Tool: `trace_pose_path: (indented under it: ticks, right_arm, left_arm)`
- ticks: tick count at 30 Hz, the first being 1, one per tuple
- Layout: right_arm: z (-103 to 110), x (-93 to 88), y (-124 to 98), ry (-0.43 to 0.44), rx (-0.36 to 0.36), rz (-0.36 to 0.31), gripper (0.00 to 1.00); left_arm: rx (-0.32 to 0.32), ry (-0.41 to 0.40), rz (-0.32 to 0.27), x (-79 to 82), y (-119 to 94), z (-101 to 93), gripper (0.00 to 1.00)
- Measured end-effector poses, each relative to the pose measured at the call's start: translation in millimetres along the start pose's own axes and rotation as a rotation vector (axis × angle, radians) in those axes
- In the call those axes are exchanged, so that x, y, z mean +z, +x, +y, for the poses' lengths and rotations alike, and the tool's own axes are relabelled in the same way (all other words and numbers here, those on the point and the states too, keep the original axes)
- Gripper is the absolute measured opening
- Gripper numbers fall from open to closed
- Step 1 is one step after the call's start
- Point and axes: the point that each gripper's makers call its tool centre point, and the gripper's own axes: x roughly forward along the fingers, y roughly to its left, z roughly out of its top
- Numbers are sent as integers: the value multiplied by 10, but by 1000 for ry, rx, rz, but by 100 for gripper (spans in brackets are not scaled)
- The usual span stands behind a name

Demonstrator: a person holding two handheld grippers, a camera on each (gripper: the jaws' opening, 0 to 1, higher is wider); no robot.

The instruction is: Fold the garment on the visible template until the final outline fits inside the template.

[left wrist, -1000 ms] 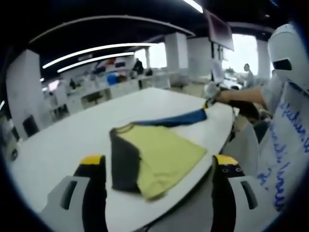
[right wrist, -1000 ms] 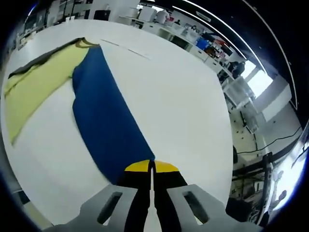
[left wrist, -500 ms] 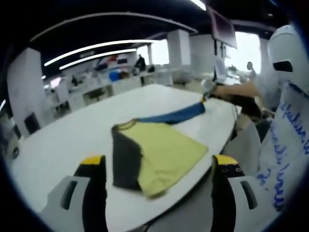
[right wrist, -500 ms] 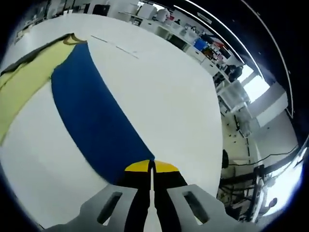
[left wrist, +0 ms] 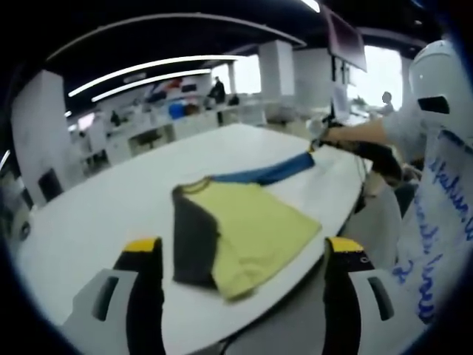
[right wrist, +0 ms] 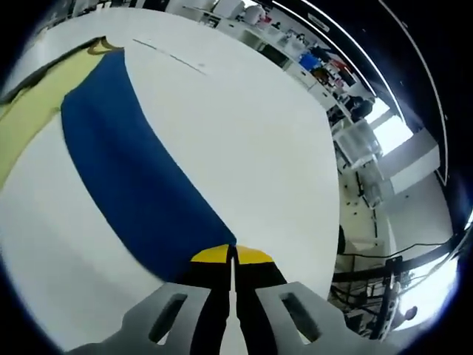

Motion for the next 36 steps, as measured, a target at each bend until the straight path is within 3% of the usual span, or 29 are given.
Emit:
trace_pose_path:
  ticks: [6,13,16,24,27,32,36]
  right_arm:
    - [140,-26,-43,26,-7,-21,1]
    - [49,-79,-135,36,-47,-18,1]
    - [53,-116,-189,106,-32,-32,1]
    - [264,-23,-244,112,12,-99,2]
    - [316,54,-280,107,19,-117,11]
    - [407,197,-395,183,56,-176,24]
    - [360,220,-371,214,74,-198,33]
  left_arm:
    - [-8,2,2,14,19,-7,85]
    - [-21,9,-4,44,36,-32,85]
    - [-22,9,-6,45,31,-38,85]
    - [-32,7,-12,63,40,-59,85]
    - [-32,12,-15,68,28,-54,85]
    - [-33,14,-29,77,-4,-61,85]
    - [-21,11,-37,61,-35,-40,86]
